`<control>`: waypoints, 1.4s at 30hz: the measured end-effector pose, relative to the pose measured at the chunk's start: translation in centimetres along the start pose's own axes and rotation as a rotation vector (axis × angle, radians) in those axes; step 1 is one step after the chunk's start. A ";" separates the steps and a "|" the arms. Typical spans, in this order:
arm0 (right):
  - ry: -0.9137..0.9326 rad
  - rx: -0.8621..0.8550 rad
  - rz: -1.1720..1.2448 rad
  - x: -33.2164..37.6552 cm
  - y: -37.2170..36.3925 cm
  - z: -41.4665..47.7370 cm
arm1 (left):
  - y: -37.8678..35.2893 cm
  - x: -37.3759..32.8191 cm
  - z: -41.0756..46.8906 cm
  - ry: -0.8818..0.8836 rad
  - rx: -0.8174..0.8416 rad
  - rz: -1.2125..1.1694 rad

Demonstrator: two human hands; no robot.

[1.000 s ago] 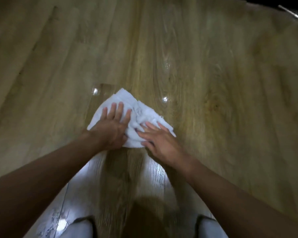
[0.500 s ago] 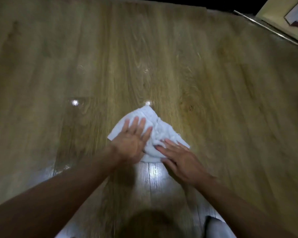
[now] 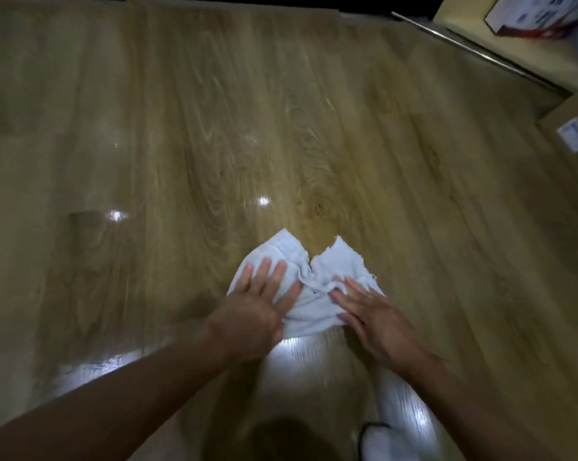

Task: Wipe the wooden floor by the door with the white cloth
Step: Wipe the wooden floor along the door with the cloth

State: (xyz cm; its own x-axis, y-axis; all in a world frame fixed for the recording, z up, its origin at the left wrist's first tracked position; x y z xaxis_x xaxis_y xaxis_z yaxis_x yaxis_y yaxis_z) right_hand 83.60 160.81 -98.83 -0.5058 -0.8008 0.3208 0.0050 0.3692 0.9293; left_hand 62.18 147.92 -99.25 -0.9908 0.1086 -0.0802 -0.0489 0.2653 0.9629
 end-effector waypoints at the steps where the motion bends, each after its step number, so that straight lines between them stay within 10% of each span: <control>1: -0.012 -0.004 -0.009 -0.9 0.4 0.3 | 0.2 -0.4 0.8 -0.001 0.012 0.015; 6: -0.094 -0.018 0.074 -1.5 3.1 8.2 | 3.4 4.2 5.8 0.211 0.012 0.041; 16: -0.148 -0.138 0.065 -2.5 1.5 -3.3 | 2.8 -1.1 6.5 -0.241 0.073 0.226; 23: -0.152 0.024 0.067 -7.6 5.5 4.4 | 6.4 -0.8 10.9 -0.052 0.303 0.390; 30: -0.214 -0.165 0.125 -5.2 1.5 -5.2 | 2.7 -4.4 10.5 -0.040 0.121 0.161; 42: -0.390 -0.256 0.190 -9.1 3.7 2.9 | 5.9 -4.2 18.3 0.048 -0.020 0.178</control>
State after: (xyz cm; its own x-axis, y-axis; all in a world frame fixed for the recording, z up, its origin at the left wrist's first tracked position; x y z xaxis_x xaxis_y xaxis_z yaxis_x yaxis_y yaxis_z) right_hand 85.73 170.87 -98.87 -0.7602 -0.4767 0.4415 0.3147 0.3244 0.8920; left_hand 68.31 166.54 -97.92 -0.9889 0.1059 0.1044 0.1262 0.2270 0.9657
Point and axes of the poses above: each hand's wrist, its own z-axis towards the middle knuckle, its own y-axis out of the back of the hand, x = y × z, the point moved 1 cm from there along z, towards the middle knuckle, and after that the axes turned 1 degree about -y, right-handed, at the moved point
